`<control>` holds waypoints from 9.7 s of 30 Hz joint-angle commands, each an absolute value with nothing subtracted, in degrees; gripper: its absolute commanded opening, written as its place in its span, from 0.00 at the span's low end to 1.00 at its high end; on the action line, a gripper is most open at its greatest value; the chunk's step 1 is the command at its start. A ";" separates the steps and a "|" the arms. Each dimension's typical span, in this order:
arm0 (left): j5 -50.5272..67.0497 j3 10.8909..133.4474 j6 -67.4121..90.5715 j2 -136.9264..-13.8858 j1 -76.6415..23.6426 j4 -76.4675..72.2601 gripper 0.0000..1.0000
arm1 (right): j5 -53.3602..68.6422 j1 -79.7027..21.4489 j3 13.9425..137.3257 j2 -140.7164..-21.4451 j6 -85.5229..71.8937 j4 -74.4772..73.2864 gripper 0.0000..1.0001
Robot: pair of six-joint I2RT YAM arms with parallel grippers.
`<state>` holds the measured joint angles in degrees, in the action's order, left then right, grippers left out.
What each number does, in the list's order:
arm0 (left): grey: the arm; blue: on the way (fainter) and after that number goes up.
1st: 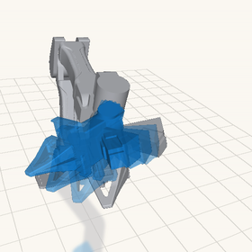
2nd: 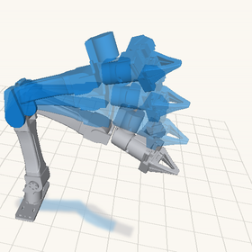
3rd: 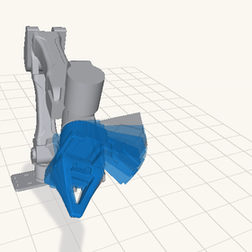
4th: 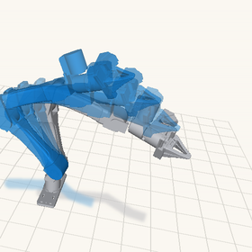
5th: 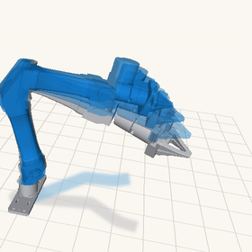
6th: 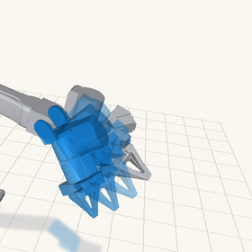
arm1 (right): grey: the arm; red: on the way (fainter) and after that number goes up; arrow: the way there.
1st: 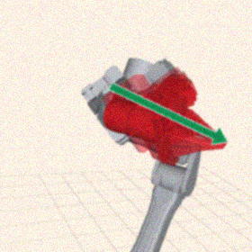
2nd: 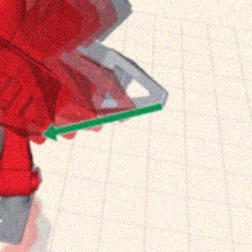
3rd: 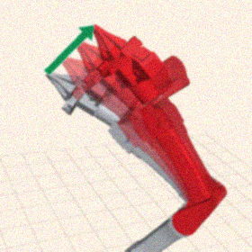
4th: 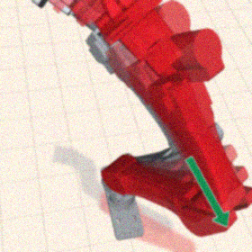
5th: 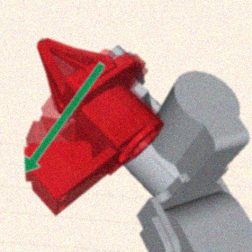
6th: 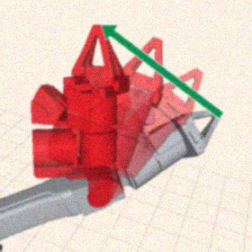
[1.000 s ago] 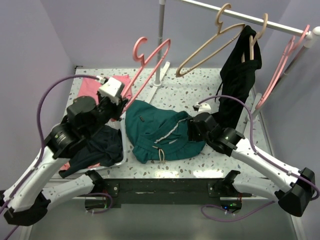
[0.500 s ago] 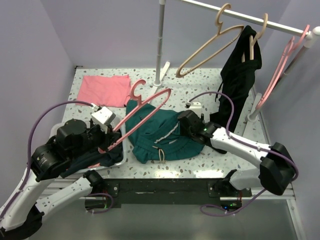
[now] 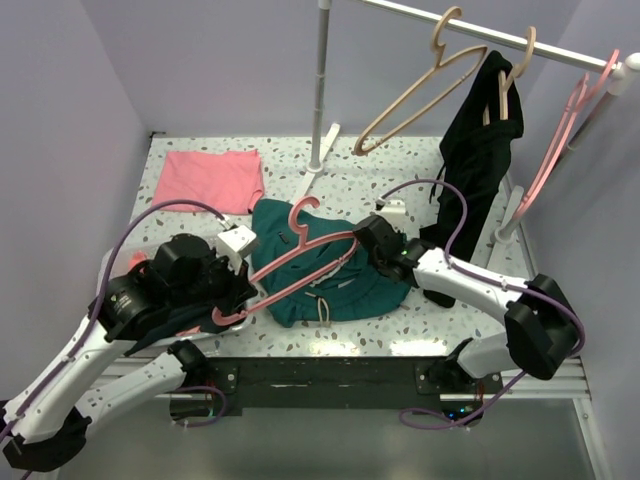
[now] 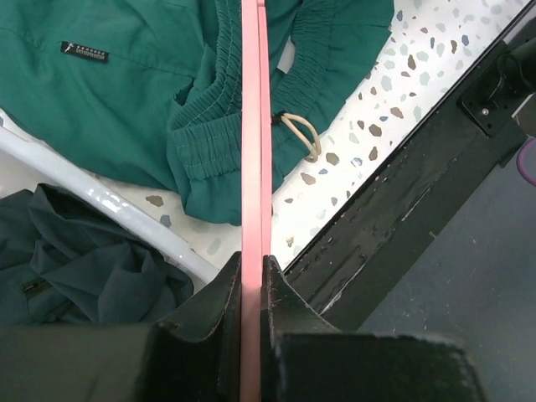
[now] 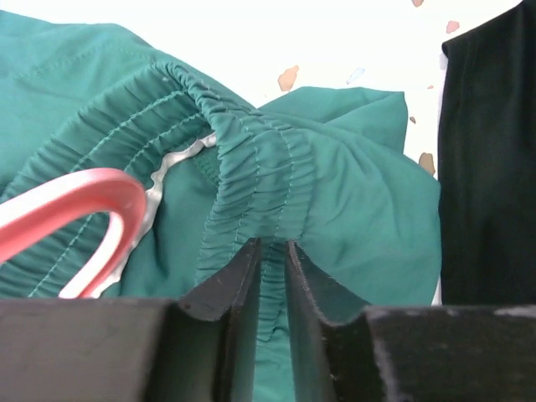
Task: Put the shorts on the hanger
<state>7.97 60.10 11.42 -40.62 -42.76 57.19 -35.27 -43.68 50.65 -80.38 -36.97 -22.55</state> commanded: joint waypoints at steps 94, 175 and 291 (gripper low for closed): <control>0.26 37.27 20.04 -22.85 -43.86 11.16 0.00 | -34.97 -73.21 50.71 -79.96 -31.64 5.87 0.59; -31.91 19.25 49.40 -74.27 -69.35 -33.31 0.48 | -49.13 -91.58 30.15 -71.55 -52.82 1.50 0.00; -17.32 28.12 47.11 -64.34 -50.80 -28.83 0.00 | -46.75 -91.41 54.49 -69.96 -34.90 -10.19 0.00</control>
